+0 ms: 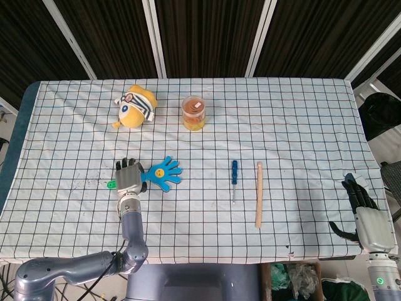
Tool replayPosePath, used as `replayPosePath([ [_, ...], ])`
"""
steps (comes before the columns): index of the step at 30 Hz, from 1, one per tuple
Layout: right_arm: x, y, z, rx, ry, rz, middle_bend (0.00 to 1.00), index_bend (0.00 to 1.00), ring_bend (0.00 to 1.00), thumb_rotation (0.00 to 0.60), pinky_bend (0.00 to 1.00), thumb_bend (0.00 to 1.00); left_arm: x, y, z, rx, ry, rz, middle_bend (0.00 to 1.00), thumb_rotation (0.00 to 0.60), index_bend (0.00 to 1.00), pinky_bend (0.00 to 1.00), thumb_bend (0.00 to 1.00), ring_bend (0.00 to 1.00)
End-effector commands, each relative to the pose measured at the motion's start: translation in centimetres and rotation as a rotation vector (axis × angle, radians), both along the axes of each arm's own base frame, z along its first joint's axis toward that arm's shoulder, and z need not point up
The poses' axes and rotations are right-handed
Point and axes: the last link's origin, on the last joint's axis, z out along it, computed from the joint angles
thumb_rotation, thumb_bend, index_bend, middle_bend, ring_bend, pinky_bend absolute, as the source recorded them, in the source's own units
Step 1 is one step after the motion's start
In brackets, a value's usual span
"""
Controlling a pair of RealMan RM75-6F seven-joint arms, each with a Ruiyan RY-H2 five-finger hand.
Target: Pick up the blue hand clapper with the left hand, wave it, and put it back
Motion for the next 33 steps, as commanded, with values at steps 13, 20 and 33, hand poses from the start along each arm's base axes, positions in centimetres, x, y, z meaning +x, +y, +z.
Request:
replayPosePath([
  [13,-0.05,-0.03,-0.01,0.001,-0.001,-0.003,0.00,0.00,0.00,0.600,0.16,0.20,-0.10,-0.02,-0.26,-0.015,-0.001,0.007,0.17,0.600,0.42,0.07,0.36,0.02],
  [20,-0.04,-0.01,-0.03,0.001,-0.002,-0.003,0.00,0.00,0.00,0.600,0.16,0.20,-0.06,0.05,-0.18,-0.010,-0.006,0.005,0.19,0.600,0.43,0.09,0.36,0.04],
  [33,-0.04,0.01,-0.06,0.002,-0.002,-0.003,0.00,0.00,0.00,0.600,0.16,0.21,0.07,0.09,-0.04,0.006,-0.022,-0.004,0.27,0.600,0.45,0.18,0.37,0.10],
])
